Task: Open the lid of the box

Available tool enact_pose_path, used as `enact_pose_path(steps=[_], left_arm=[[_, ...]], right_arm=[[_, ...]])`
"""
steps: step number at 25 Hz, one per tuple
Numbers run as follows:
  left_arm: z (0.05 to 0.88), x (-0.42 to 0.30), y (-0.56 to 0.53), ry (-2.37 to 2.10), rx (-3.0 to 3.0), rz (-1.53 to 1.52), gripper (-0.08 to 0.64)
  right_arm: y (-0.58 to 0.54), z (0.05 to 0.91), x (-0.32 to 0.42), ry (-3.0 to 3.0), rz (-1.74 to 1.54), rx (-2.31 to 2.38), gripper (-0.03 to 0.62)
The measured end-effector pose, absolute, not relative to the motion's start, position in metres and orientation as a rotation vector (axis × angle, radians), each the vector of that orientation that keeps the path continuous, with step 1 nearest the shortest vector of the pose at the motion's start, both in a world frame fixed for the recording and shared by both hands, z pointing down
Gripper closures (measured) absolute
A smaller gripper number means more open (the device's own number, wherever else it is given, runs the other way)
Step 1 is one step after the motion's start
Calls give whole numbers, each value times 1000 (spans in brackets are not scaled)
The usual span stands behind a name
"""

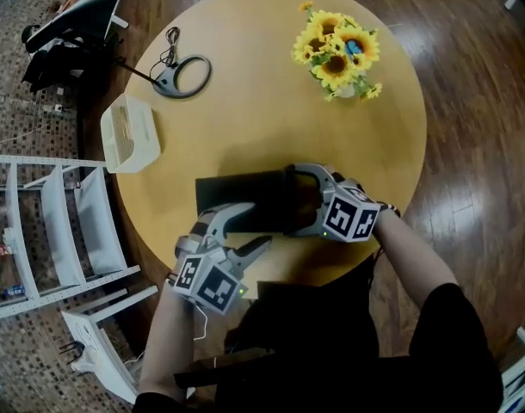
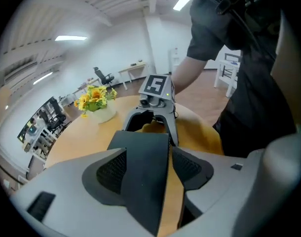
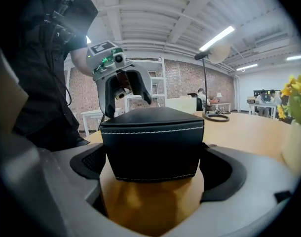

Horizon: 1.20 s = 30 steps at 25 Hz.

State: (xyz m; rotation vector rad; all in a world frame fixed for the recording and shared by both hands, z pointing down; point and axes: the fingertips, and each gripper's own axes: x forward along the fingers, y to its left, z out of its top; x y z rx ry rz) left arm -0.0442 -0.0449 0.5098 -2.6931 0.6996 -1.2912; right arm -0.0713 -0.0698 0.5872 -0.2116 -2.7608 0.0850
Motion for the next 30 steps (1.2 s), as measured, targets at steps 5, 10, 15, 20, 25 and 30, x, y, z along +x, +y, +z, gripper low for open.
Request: enact_pose_path(steps=[5,10,15,20,25,30], left_arm=[[518,-39,-47,583,-2652,-1371,285],[514,-42,-50,566,-2658,-1403,265],[473,-47,-59,677,-2754,-1245,265],[414,-70,-95,901,-2775,-998,267],[394,-97,-150,1116,-2666,-938,354],[360,-126,-178,1384,-2594,-620,365]], right_arm=[[-70,587,-71,-2762,78,-216,-6],[-69,588,-72,-2769,75,-204,-5],[-71,585,-71,-2768,41,-198,-2],[-68,592,-69,-2747,68,-188,-2],[-68,599,-68,-2692,61,-173,2],[-67,594,-60,-2629,131,-151,0]])
